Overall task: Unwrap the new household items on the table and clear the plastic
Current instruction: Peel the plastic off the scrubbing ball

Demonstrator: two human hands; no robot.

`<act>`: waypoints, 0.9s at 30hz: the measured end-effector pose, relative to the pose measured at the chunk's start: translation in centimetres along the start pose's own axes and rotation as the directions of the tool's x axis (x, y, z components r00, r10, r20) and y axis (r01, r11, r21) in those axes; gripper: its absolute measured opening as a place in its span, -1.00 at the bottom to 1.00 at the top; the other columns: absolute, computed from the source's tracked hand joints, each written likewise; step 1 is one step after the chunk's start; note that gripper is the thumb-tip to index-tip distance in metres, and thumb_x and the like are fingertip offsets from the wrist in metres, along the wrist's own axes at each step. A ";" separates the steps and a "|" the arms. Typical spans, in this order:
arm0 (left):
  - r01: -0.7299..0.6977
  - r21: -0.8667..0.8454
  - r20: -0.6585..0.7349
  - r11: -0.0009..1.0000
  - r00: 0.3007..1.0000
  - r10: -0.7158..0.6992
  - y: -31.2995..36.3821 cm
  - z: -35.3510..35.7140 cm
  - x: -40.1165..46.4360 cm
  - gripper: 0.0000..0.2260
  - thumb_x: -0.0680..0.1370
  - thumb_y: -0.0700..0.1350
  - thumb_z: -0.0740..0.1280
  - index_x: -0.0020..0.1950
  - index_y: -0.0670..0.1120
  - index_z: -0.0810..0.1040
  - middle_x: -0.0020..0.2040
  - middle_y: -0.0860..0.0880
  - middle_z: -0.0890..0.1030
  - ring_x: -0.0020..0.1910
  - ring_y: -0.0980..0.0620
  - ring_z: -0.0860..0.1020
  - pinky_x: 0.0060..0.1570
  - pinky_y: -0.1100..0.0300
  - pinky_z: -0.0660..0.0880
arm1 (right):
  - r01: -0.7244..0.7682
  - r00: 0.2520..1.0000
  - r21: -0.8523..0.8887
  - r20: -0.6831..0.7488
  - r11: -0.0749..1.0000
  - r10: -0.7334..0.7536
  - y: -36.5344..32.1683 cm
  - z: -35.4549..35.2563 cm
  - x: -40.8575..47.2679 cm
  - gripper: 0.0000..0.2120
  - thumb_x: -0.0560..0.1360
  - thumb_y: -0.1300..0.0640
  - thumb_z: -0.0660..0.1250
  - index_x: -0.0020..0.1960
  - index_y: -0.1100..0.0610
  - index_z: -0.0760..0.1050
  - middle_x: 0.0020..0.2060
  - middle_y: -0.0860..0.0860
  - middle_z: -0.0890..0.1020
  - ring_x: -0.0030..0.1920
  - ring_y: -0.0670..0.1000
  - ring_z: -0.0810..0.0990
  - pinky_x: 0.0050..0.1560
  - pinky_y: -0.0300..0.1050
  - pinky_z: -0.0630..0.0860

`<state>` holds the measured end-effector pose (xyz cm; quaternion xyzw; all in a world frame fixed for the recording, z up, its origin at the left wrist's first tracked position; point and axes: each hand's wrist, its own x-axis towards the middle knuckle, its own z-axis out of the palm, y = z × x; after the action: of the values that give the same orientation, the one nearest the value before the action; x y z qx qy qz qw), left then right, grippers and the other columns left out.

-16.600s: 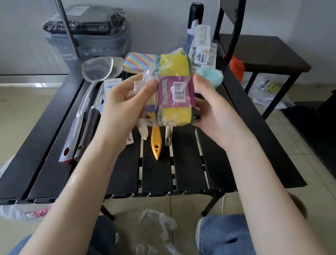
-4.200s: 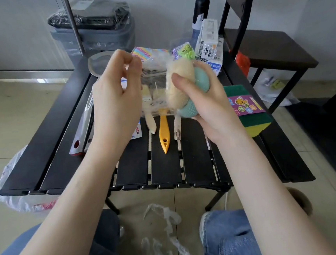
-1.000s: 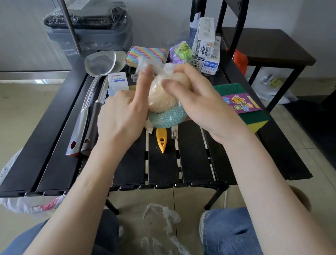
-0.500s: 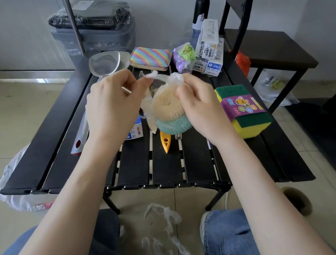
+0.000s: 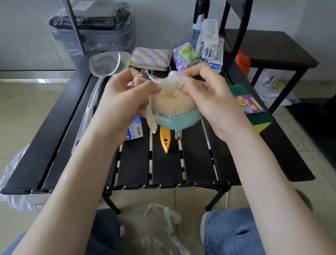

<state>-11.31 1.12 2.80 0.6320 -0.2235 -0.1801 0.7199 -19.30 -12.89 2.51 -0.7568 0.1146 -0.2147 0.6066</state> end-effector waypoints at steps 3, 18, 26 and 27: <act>-0.176 0.255 -0.172 0.951 0.959 0.224 -0.8 0.3 0.1 -0.66 0.47 -0.21 0.38 -0.37 -0.06 0.26 -0.51 0.02 0.31 -0.48 0.04 0.27 -0.45 0.26 0.27 | 0.005 0.999 0.012 0.051 1.000 -0.005 0.1 0.0 0.0 -0.89 0.54 0.28 0.25 -0.05 0.09 0.47 -0.27 -0.04 0.56 -0.26 -0.22 0.49 -0.30 -0.39 0.39; 0.238 -0.067 0.046 0.969 0.971 -0.235 -1.0 0.7 0.3 -0.80 0.23 0.05 0.40 -0.28 -0.04 0.52 -0.32 -0.03 0.54 -0.34 0.01 0.51 -0.31 0.22 0.40 | -0.197 0.972 0.462 0.206 0.865 0.111 -0.1 0.8 -0.2 -0.87 0.21 0.29 0.17 -0.29 0.11 0.40 -0.28 -0.01 0.53 -0.17 -0.02 0.48 -0.18 -0.12 0.41; 0.203 -0.145 0.152 0.968 0.972 -0.181 -1.5 1.2 -0.1 -0.85 0.50 -0.01 0.30 -0.20 -0.06 0.54 -0.30 0.00 0.59 -0.30 0.09 0.59 -0.21 0.21 0.54 | -0.326 0.945 0.727 0.243 0.603 0.218 -0.2 2.1 -0.7 -0.64 0.32 0.35 0.04 0.05 0.22 0.43 -0.34 -0.01 0.57 -0.33 -0.07 0.58 -0.28 -0.23 0.56; 0.174 -0.143 0.144 0.974 0.978 -0.154 -1.5 1.4 -0.2 -0.84 0.47 0.01 0.30 -0.15 -0.06 0.57 -0.24 -0.01 0.62 -0.24 0.08 0.61 -0.16 0.20 0.55 | -0.308 0.951 0.736 0.216 0.603 0.222 -0.1 2.2 -0.6 -0.59 0.26 0.31 0.10 0.09 0.20 0.42 -0.26 0.02 0.57 -0.26 -0.04 0.58 -0.22 -0.19 0.57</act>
<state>-12.22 -0.07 1.42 0.5773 -0.2028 -0.2972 0.7329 -18.85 -10.67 2.13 -0.4156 0.0931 -0.1114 0.8979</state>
